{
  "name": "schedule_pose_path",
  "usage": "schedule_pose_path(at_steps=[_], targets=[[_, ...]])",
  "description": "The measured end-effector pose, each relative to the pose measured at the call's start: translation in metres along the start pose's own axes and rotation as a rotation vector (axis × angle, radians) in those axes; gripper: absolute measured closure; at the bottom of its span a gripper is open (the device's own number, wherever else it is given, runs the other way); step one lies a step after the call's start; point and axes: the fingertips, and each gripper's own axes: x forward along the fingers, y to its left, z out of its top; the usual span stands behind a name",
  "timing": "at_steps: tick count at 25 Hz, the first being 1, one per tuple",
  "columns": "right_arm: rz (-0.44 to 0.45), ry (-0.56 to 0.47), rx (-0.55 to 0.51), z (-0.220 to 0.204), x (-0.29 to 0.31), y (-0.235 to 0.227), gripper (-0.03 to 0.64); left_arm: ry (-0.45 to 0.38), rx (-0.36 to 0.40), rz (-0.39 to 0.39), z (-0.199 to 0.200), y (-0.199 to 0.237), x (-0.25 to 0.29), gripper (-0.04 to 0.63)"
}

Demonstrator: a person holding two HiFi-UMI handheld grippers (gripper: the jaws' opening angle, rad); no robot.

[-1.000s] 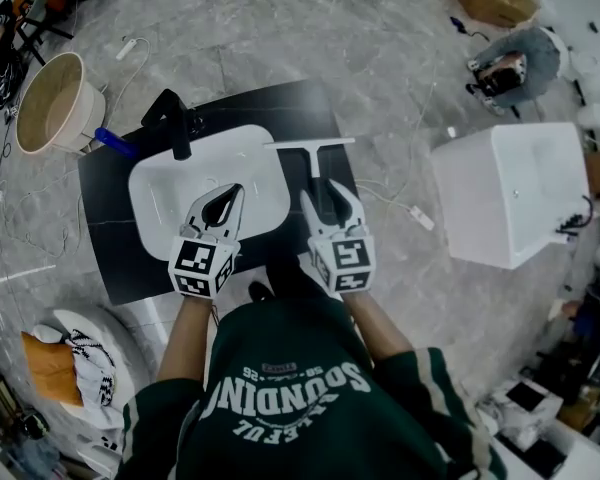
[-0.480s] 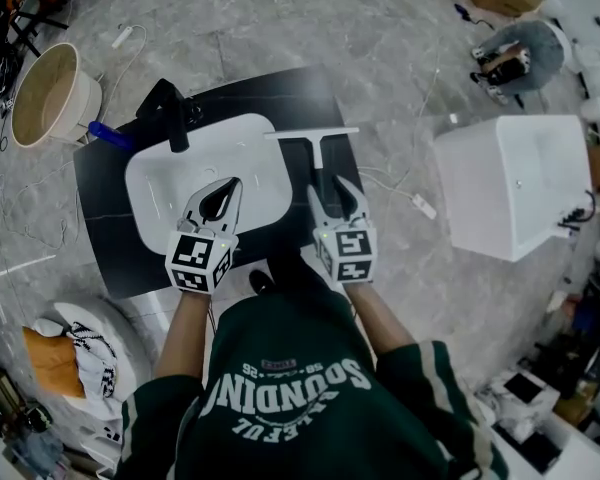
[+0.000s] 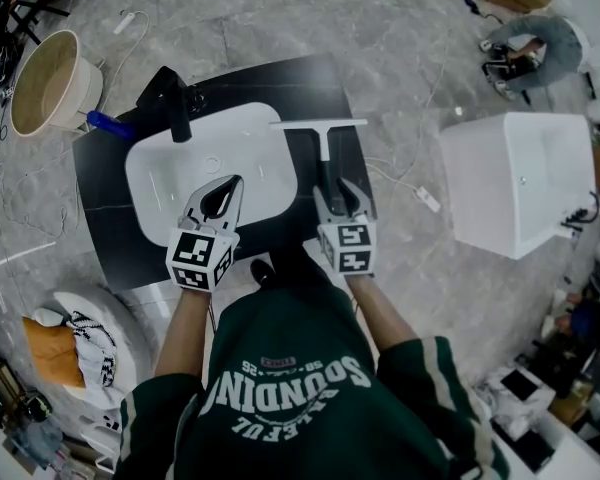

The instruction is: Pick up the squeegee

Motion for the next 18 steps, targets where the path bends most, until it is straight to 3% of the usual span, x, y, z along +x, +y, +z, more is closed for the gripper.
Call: schedule_pose_path(at_steps=[7,18], targets=[[-0.018,0.07,-0.02,-0.018,0.018,-0.011,0.459,0.02,-0.014,0.015,-0.011,0.005,-0.004,0.594],[-0.034,0.118,0.01,-0.012,0.058,-0.035,0.459,0.035,-0.043,0.047,-0.023,0.011,-0.01,0.594]])
